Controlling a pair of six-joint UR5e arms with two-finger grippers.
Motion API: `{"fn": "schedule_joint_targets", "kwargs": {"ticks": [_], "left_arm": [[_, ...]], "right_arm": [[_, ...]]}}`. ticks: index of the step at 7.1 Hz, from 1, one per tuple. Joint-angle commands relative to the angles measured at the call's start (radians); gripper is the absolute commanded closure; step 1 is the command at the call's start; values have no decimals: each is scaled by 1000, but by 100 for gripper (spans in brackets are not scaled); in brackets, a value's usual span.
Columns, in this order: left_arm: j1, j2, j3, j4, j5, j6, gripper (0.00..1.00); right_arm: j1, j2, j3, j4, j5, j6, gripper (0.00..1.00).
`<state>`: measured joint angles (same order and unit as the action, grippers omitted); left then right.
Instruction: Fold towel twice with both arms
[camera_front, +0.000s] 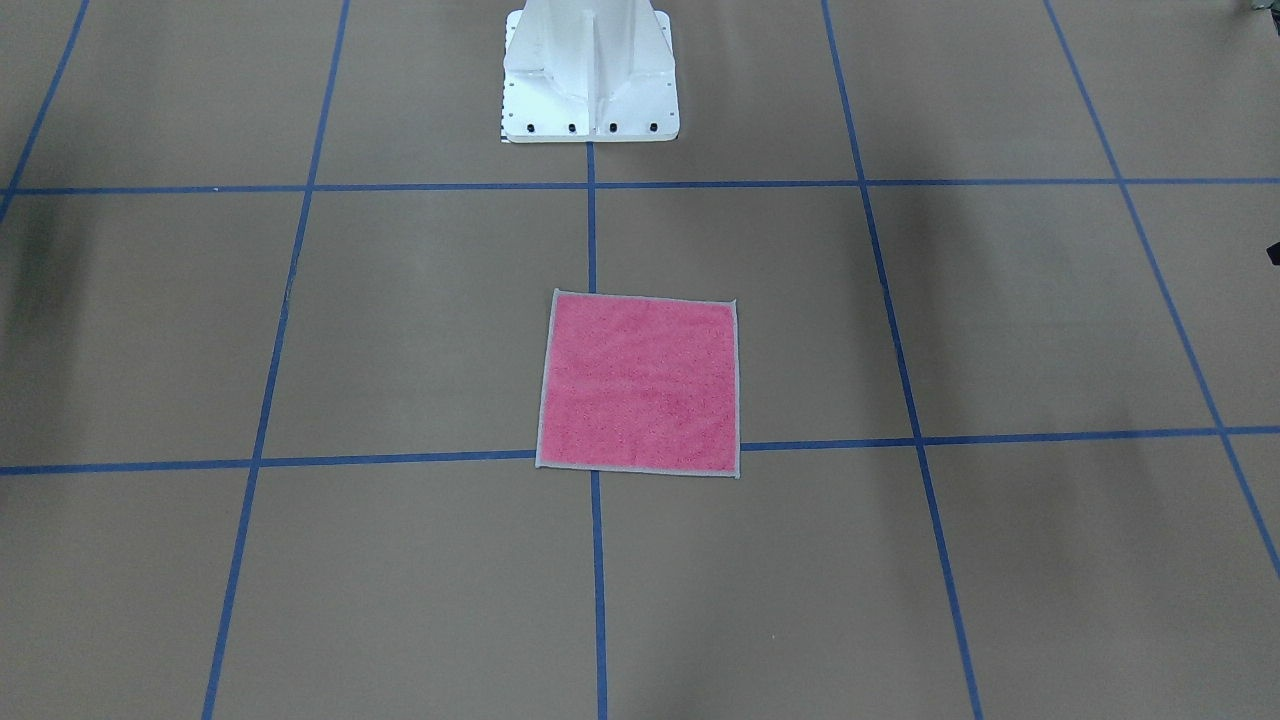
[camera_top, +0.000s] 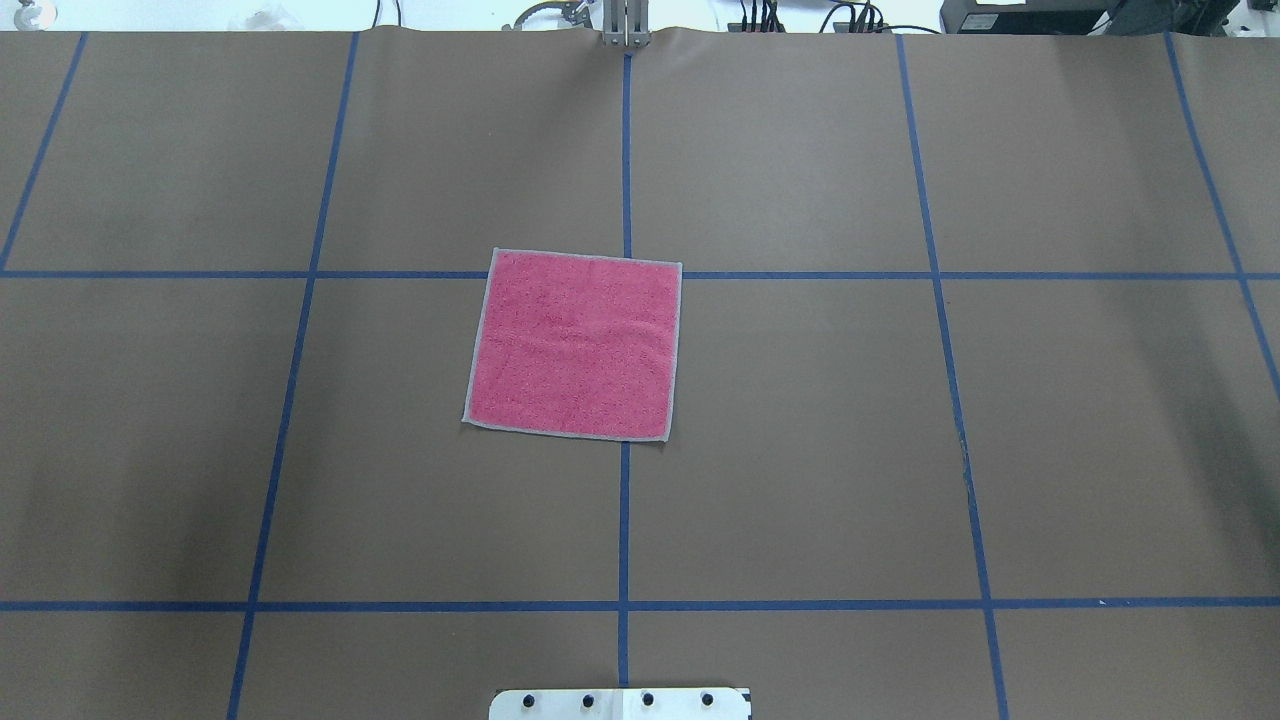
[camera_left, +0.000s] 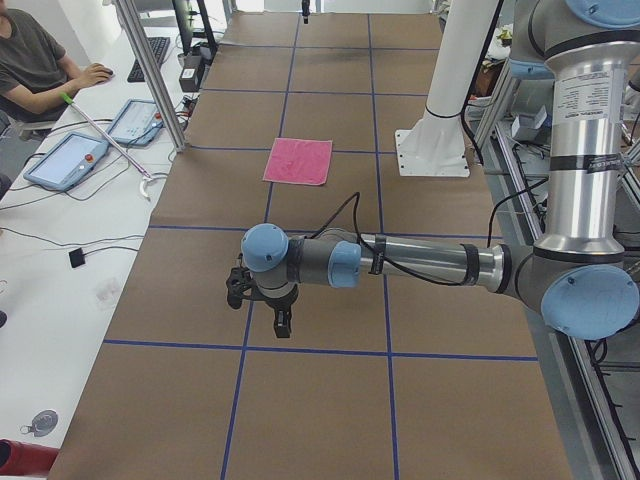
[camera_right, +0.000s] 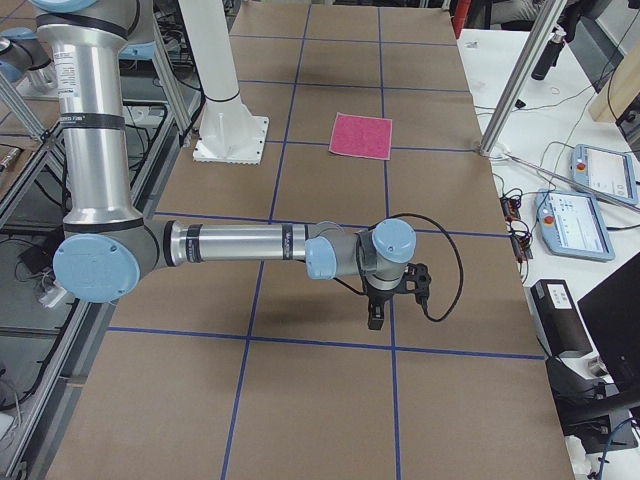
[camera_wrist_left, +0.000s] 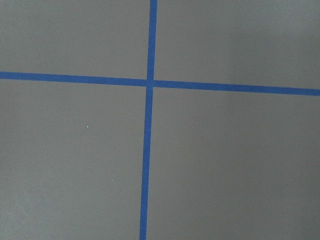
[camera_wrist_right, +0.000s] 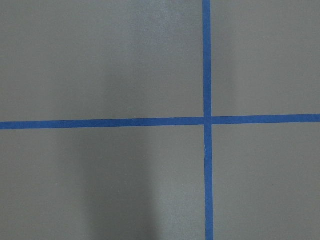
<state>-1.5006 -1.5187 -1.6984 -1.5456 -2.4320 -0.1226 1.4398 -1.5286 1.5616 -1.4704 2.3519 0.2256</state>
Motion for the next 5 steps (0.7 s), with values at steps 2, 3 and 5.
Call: {"fn": "schedule_joint_targets", "kwargs": {"ticks": [2, 3, 5], "left_arm": [[0, 14, -23, -13, -2, -3, 0], [2, 14, -23, -11, -4, -8, 0], [3, 15, -47, -16, -5, -8, 0]], "right_arm": [[-2, -13, 0, 68, 15, -6, 0], [-4, -39, 12, 82, 108, 3, 0], [-6, -53, 35, 107, 164, 82, 0]]}}
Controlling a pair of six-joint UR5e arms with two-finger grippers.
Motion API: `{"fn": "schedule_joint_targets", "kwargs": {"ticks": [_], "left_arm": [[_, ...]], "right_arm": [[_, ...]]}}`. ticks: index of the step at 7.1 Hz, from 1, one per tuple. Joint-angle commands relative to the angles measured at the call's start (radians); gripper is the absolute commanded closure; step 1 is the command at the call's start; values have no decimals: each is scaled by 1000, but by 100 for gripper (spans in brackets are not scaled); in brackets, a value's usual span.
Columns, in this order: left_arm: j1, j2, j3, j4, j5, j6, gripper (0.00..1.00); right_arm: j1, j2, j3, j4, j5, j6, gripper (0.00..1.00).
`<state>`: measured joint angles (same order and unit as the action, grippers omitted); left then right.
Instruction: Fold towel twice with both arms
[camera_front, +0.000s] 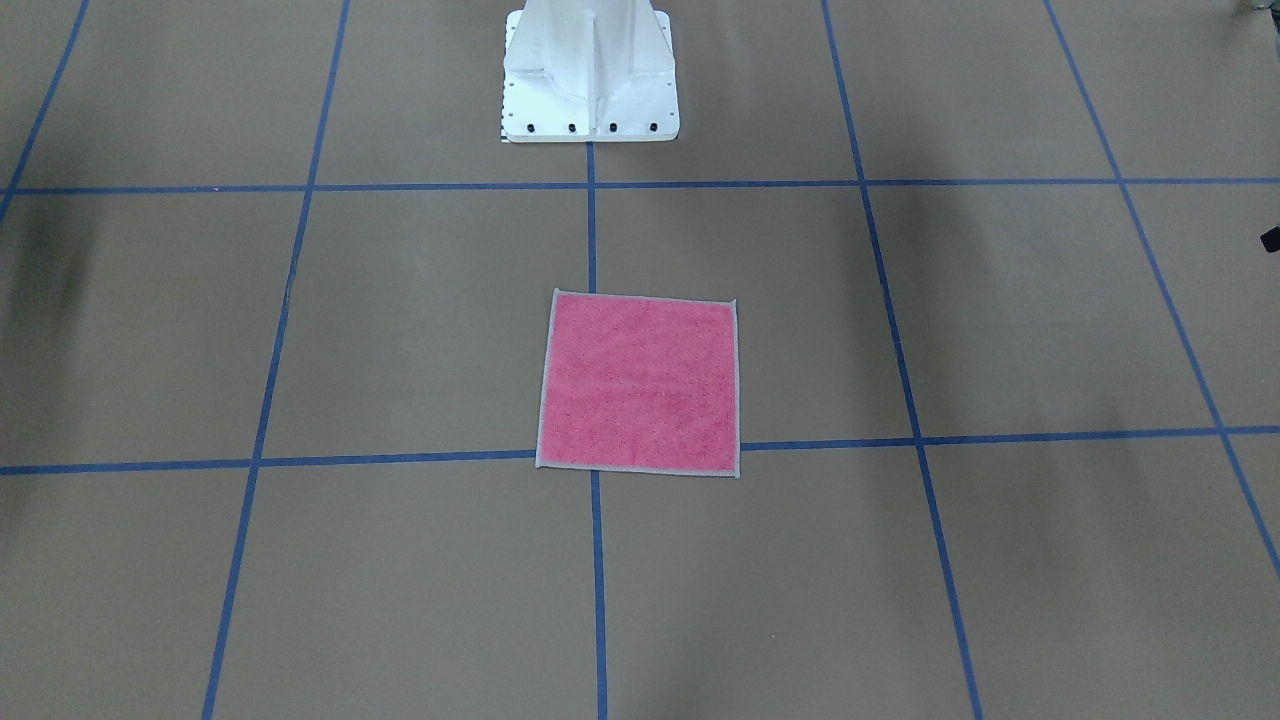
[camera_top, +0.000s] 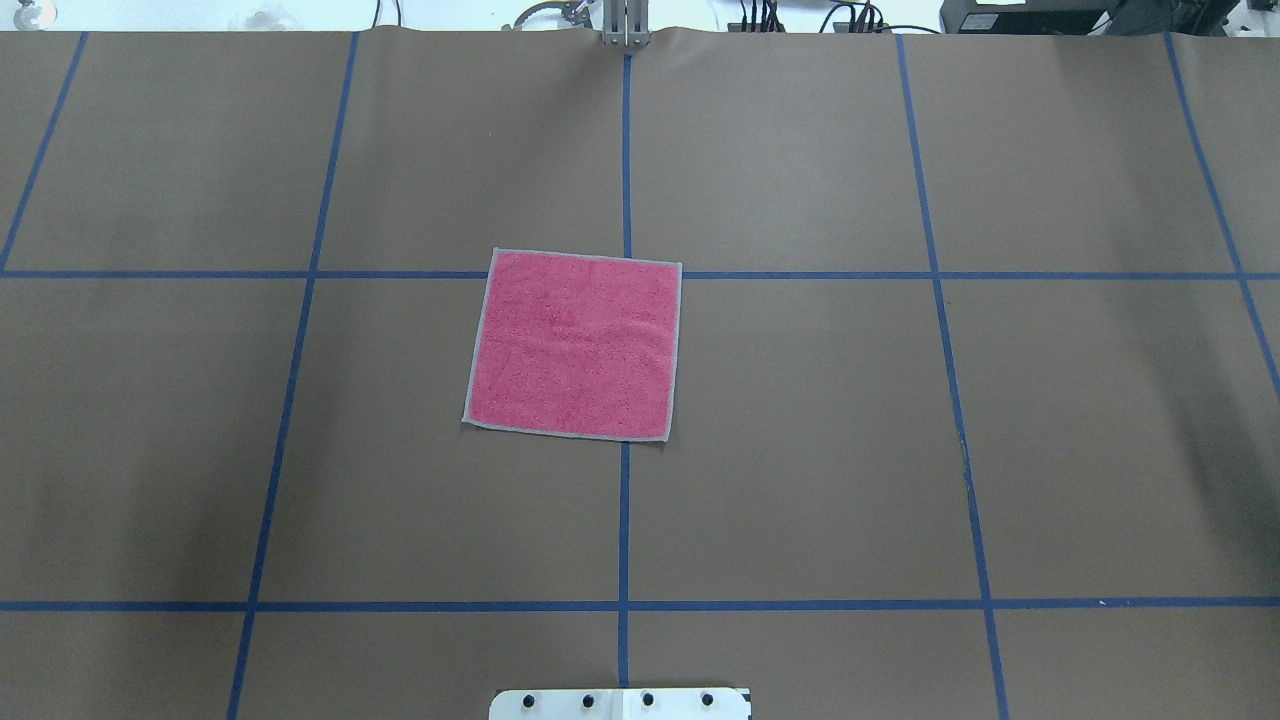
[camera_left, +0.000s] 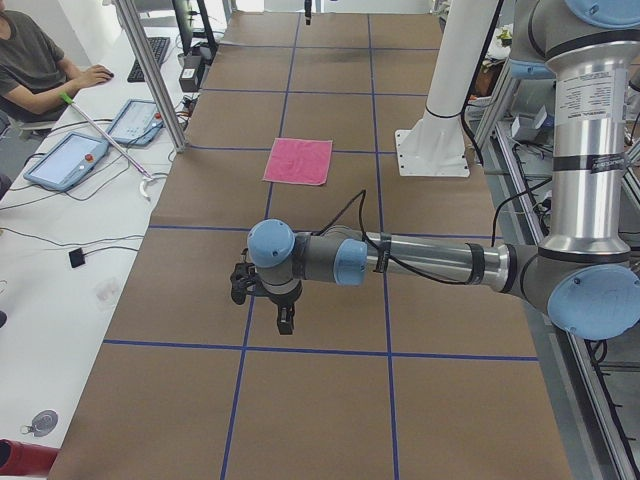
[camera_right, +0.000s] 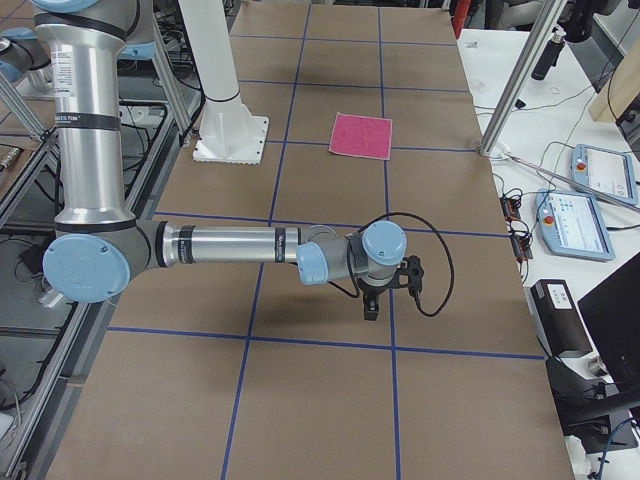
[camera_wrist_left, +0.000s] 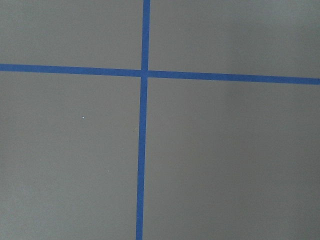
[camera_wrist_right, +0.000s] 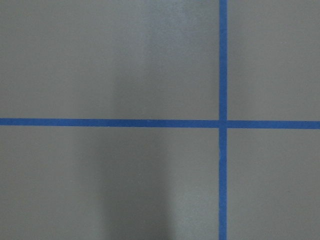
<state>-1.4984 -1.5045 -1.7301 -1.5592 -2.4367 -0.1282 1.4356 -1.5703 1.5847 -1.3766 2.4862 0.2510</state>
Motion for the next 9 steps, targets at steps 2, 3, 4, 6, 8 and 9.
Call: {"fn": "schedule_joint_targets", "kwargs": {"ticks": [2, 3, 4, 6, 8, 9], "left_arm": [[3, 0, -16, -24, -1, 1, 0], [4, 0, -13, -39, -1, -1, 0], [4, -5, -11, -44, -1, -1, 0], [6, -14, -11, -45, -1, -1, 0], [13, -25, -16, -48, -1, -20, 0], [17, -25, -14, -80, -1, -52, 0]], "right_arm": [[-68, -2, 99, 13, 28, 196, 0], [-104, 3, 166, 11, 19, 320, 0], [-180, 19, 249, 11, 8, 487, 0], [-343, 157, 313, 11, -30, 853, 1], [-563, 350, 314, 10, -221, 1247, 1], [-669, 405, 314, 10, -327, 1393, 1]]}}
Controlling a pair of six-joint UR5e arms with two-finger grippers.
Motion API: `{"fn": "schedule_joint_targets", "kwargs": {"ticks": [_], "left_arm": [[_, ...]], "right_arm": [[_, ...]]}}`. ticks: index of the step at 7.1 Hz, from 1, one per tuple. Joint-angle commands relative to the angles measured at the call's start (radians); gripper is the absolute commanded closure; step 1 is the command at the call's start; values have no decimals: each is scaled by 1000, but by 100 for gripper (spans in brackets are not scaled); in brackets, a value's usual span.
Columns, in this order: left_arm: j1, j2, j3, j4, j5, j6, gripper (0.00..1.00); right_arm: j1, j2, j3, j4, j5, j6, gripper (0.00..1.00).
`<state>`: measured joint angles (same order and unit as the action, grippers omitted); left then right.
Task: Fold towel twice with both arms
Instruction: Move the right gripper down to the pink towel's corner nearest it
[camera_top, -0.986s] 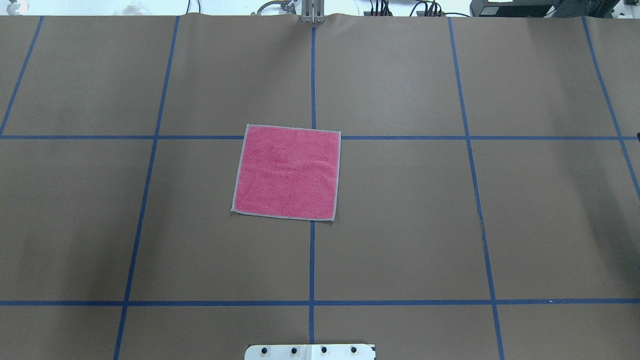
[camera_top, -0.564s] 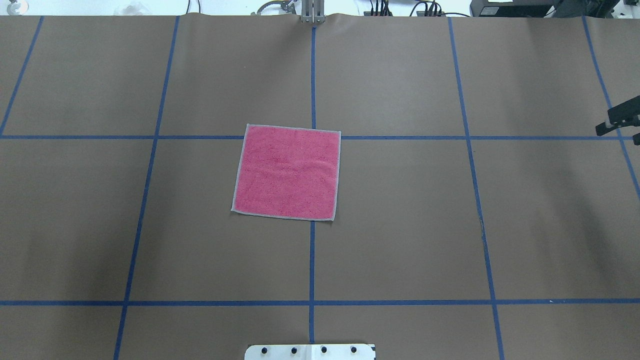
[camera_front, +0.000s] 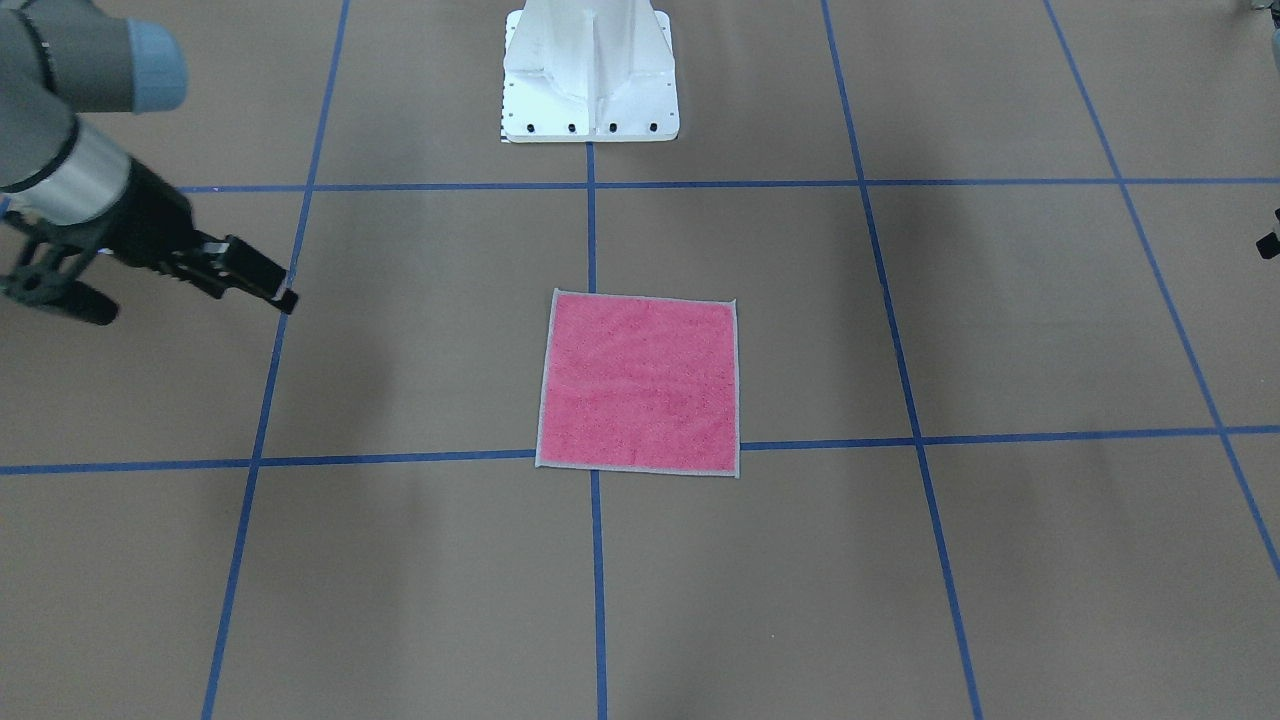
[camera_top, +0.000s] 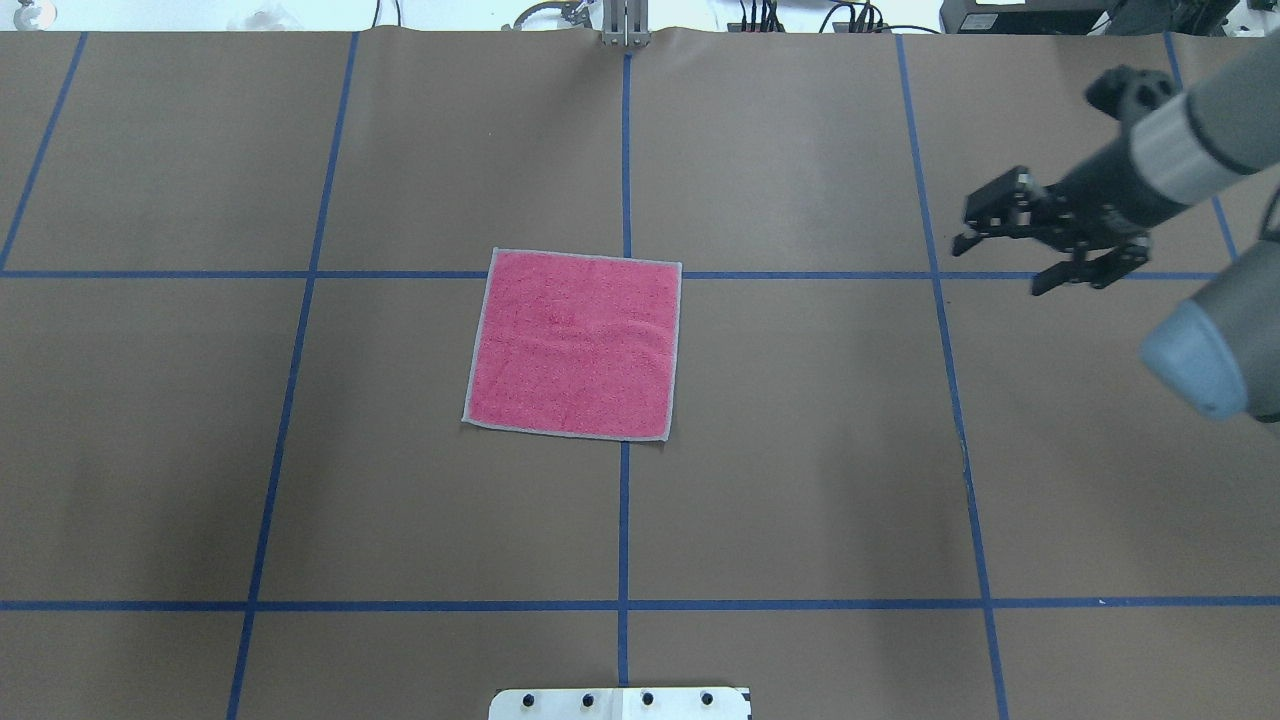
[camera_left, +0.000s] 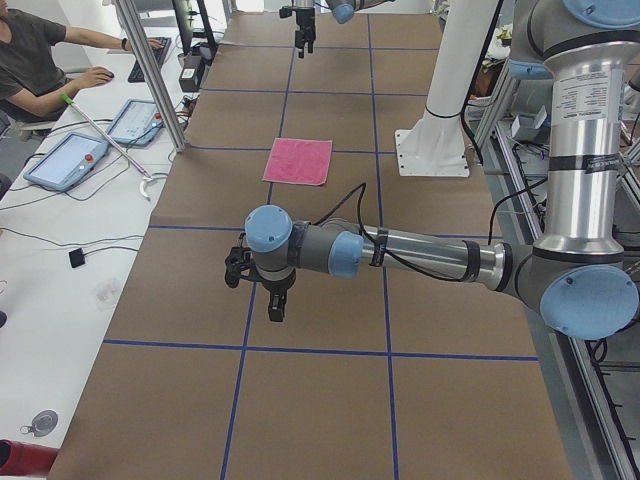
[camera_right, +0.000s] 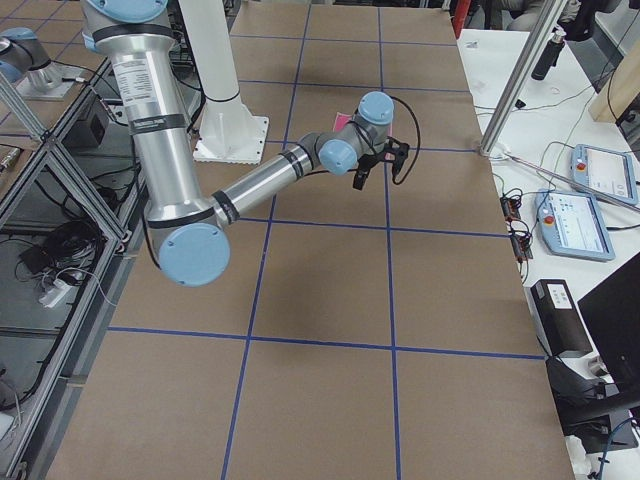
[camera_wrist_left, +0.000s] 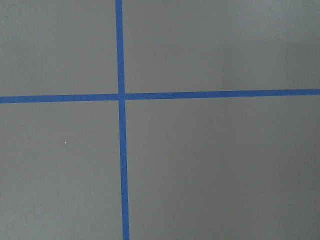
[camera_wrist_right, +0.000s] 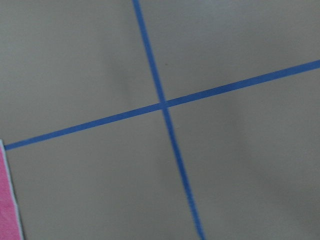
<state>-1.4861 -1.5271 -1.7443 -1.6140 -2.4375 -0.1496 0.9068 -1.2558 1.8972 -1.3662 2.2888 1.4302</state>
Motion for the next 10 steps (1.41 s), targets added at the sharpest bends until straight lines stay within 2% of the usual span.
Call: {"fn": "schedule_joint_targets", "kwargs": {"ticks": [1, 2, 3, 4, 6, 7, 10], "left_arm": [[4, -4, 2, -49, 0, -68, 0], [4, -4, 0, -55, 0, -74, 0], [6, -4, 0, -55, 0, -73, 0], [12, -4, 0, -55, 0, -73, 0], [12, -4, -1, -57, -2, -73, 0], [12, -4, -3, -57, -2, -74, 0], [12, -4, -1, -60, -9, -74, 0]], "right_arm": [[-258, 133, -3, -1, -258, 336, 2], [-361, 174, -19, -1, -382, 425, 2], [-412, 220, -64, -1, -459, 513, 2], [-440, 272, -125, -1, -488, 603, 2], [-491, 294, -157, -1, -631, 712, 3], [-493, 329, -217, 1, -637, 755, 4], [-525, 332, -272, 16, -637, 768, 9]]}}
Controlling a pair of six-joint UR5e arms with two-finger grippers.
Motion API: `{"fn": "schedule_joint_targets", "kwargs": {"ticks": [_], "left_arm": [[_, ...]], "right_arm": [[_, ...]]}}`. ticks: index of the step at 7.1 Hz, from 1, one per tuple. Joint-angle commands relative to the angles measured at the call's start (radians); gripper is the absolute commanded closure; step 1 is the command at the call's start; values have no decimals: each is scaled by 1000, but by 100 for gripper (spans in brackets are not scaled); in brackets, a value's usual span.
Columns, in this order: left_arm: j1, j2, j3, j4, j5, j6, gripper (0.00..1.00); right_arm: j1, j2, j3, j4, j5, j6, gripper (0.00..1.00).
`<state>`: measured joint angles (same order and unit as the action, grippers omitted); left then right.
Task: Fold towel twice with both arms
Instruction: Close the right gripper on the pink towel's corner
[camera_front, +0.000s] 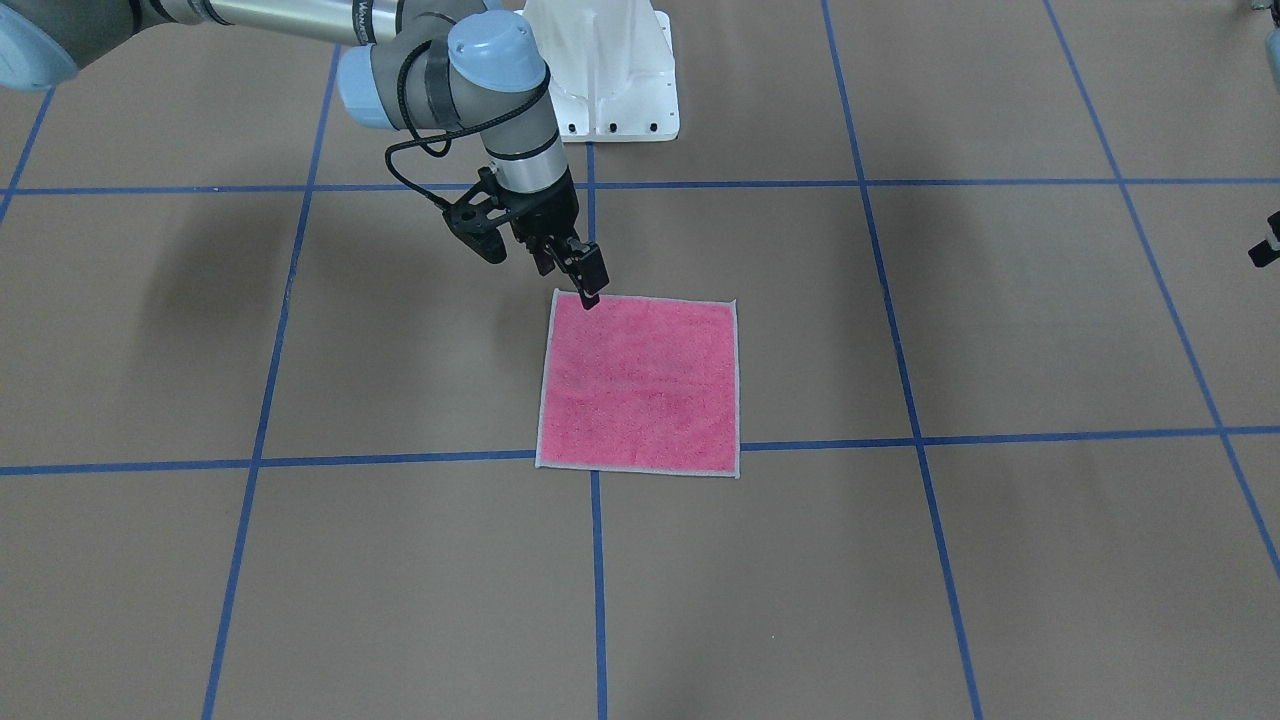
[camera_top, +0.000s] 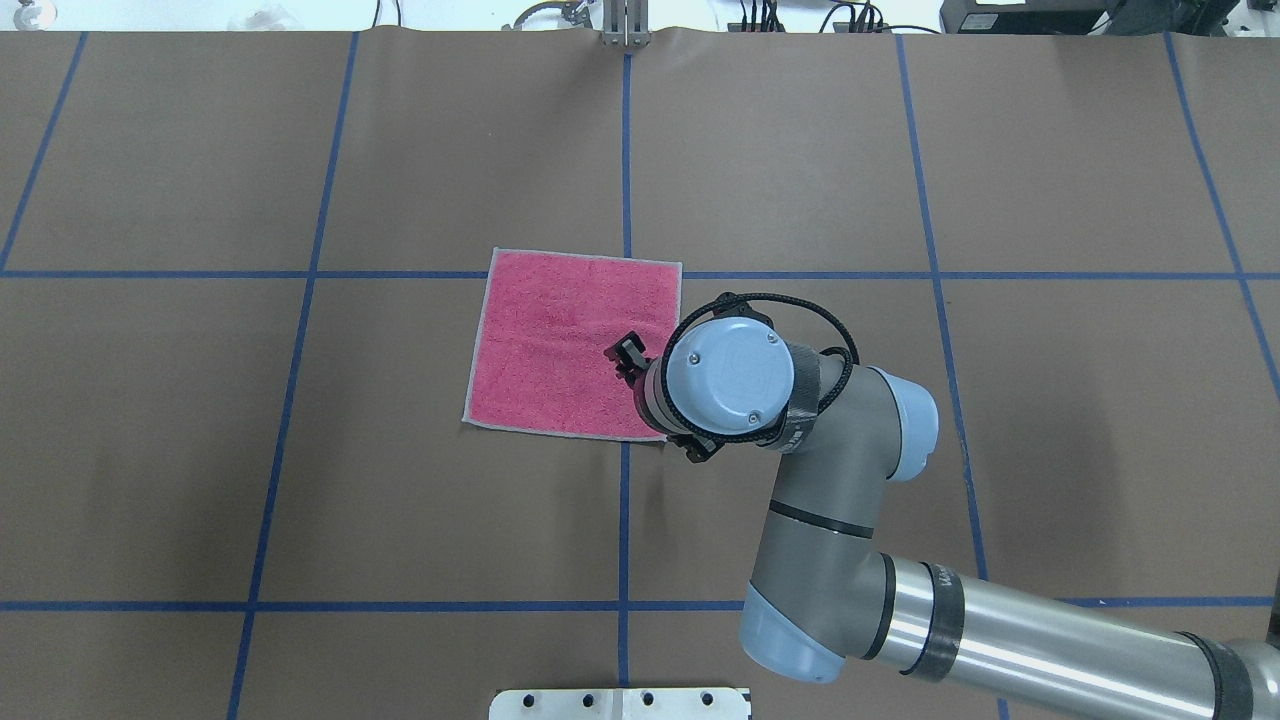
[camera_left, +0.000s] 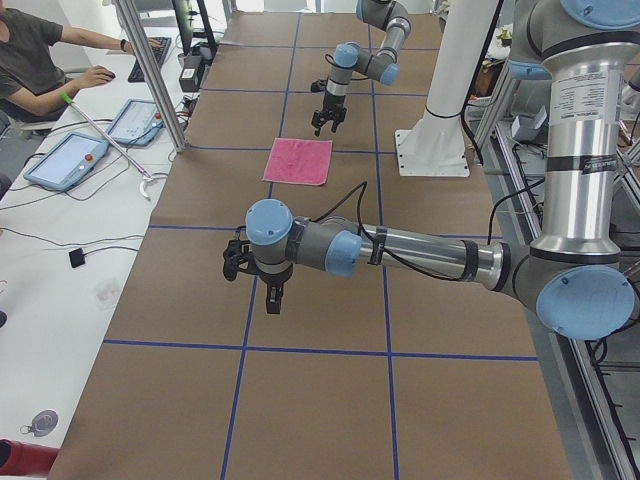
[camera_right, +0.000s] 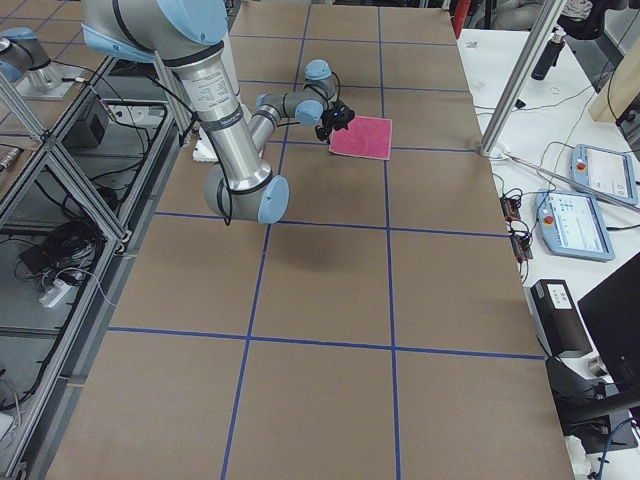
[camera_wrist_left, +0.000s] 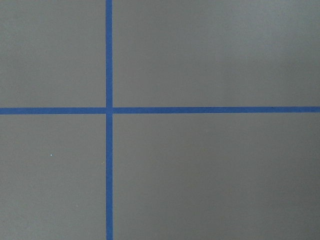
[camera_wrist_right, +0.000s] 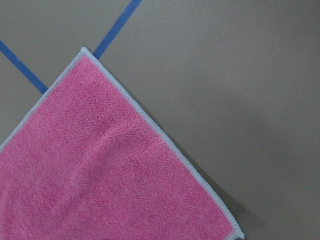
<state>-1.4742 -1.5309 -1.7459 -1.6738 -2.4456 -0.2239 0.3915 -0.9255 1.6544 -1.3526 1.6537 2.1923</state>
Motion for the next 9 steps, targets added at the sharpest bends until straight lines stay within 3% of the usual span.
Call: {"fn": "schedule_joint_targets", "kwargs": {"ticks": [1, 3, 4, 7, 9], "left_arm": [[0, 0, -1, 0, -1, -2, 0], [0, 0, -1, 0, -6, -2, 0], [0, 0, -1, -1, -4, -2, 0], [0, -3, -1, -1, -6, -2, 0], [0, -3, -1, -1, -6, -2, 0]], "right_arm": [[-10, 5, -31, 3, -2, 7, 11], [-10, 4, -35, 1, 0, 9, 14], [-11, 2, -36, 1, 0, 7, 23], [-17, 4, -58, 0, 3, 9, 28], [-17, 4, -56, 1, 6, 10, 56]]}}
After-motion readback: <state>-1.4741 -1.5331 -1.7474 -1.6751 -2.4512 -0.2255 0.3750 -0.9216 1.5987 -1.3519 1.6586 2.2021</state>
